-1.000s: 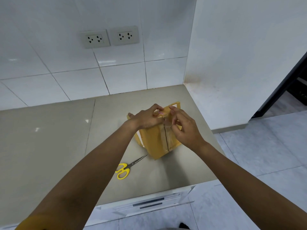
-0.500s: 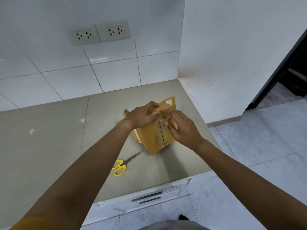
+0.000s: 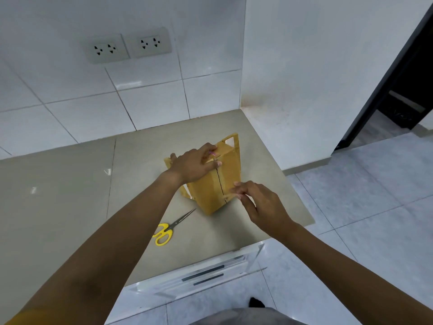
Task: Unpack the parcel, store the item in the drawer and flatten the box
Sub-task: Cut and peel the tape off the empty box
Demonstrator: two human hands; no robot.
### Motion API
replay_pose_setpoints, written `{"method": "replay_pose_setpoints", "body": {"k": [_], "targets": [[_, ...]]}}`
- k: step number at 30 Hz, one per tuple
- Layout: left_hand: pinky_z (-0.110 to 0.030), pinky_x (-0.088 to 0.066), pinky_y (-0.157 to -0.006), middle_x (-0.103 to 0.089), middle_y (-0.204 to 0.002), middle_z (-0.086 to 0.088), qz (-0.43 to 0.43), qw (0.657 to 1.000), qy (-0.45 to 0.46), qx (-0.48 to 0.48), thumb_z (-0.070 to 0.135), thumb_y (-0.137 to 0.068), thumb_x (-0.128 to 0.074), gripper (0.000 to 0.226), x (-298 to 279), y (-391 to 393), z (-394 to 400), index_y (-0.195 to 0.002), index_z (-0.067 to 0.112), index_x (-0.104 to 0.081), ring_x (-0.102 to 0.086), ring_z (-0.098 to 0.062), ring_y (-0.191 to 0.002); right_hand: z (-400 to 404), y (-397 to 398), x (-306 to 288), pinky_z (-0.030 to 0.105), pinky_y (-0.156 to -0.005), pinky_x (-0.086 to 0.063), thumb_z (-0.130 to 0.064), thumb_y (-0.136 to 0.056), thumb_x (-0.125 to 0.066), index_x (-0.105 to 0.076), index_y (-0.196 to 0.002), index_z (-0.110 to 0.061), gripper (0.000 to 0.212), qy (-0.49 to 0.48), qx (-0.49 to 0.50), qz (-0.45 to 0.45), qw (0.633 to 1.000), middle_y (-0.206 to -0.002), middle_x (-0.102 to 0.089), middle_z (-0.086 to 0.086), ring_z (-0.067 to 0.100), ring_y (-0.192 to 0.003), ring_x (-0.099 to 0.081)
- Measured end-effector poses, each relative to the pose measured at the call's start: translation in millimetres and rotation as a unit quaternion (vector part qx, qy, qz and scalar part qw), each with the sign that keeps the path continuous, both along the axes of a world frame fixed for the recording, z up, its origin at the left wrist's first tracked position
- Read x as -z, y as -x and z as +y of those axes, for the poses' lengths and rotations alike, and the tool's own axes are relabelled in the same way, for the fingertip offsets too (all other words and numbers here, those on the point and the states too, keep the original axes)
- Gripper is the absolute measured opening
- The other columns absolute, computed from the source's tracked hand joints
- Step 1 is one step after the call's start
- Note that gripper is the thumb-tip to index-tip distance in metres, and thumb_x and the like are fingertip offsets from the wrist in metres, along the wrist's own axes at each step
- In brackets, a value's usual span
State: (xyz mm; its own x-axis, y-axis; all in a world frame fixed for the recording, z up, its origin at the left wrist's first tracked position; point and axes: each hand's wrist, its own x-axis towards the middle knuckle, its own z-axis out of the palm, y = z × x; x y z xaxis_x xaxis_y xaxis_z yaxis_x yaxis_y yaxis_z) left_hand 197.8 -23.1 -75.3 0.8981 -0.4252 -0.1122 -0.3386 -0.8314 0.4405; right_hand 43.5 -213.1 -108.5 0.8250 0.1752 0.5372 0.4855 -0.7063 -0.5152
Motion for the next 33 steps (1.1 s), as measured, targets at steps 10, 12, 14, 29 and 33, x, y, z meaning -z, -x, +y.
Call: {"method": "replay_pose_setpoints", "body": {"k": [10, 12, 14, 29, 33], "targets": [[-0.05, -0.027, -0.095, -0.059, -0.124, 0.004, -0.026, 1.0, -0.007, 0.007, 0.072, -0.085, -0.04, 0.052, 2, -4, 5, -0.131, 0.049, -0.036, -0.052, -0.027, -0.118, 4, 34, 4, 0.041, -0.078, -0.058, -0.013, -0.093, -0.052, -0.07, -0.099, 0.0, 0.023, 0.031, 0.018, -0.058, 0.998, -0.102, -0.072, 0.015, 0.03, -0.091, -0.07], [-0.05, -0.027, -0.095, -0.058, -0.128, 0.006, -0.022, 1.0, -0.003, 0.001, 0.072, -0.085, -0.04, 0.05, 0, -5, 7, -0.131, 0.05, -0.037, -0.051, -0.027, -0.12, 2, 38, 3, 0.043, -0.08, -0.057, -0.018, -0.096, -0.048, -0.07, -0.101, 0.003, 0.03, 0.026, 0.028, -0.046, 0.998, -0.102, -0.072, 0.018, 0.032, -0.093, -0.07], [-0.051, -0.029, -0.101, -0.056, -0.132, 0.01, 0.003, 1.0, 0.017, -0.009, 0.074, -0.083, -0.041, 0.051, -5, -9, 12, -0.129, 0.053, -0.038, -0.05, -0.026, -0.122, 0, 42, 0, 0.041, -0.084, -0.057, -0.022, -0.098, -0.042, -0.069, -0.103, 0.004, 0.037, 0.008, 0.031, -0.043, 0.999, -0.104, -0.072, 0.016, 0.03, -0.097, -0.069], [-0.043, -0.053, -0.083, -0.066, -0.116, -0.014, 0.395, 0.783, 0.409, -0.252, 0.055, -0.087, -0.055, 0.048, 43, 34, 88, -0.121, 0.021, -0.057, -0.064, -0.029, -0.102, -25, 23, -49, 0.044, -0.093, -0.051, -0.014, -0.099, -0.049, -0.05, -0.097, -0.021, 0.008, -0.436, 0.079, -0.019, 0.896, -0.092, -0.073, 0.008, 0.028, -0.106, -0.066], [-0.043, -0.057, -0.072, -0.075, -0.102, -0.013, 0.436, 0.72, 0.44, -0.314, 0.057, -0.082, -0.059, 0.051, 73, 64, 88, -0.117, 0.021, -0.062, -0.072, -0.029, -0.09, -26, 9, -50, 0.048, -0.087, -0.055, -0.011, -0.099, -0.048, -0.049, -0.095, -0.014, 0.006, -0.474, 0.086, 0.02, 0.876, -0.087, -0.072, 0.01, 0.03, -0.099, -0.068]]}}
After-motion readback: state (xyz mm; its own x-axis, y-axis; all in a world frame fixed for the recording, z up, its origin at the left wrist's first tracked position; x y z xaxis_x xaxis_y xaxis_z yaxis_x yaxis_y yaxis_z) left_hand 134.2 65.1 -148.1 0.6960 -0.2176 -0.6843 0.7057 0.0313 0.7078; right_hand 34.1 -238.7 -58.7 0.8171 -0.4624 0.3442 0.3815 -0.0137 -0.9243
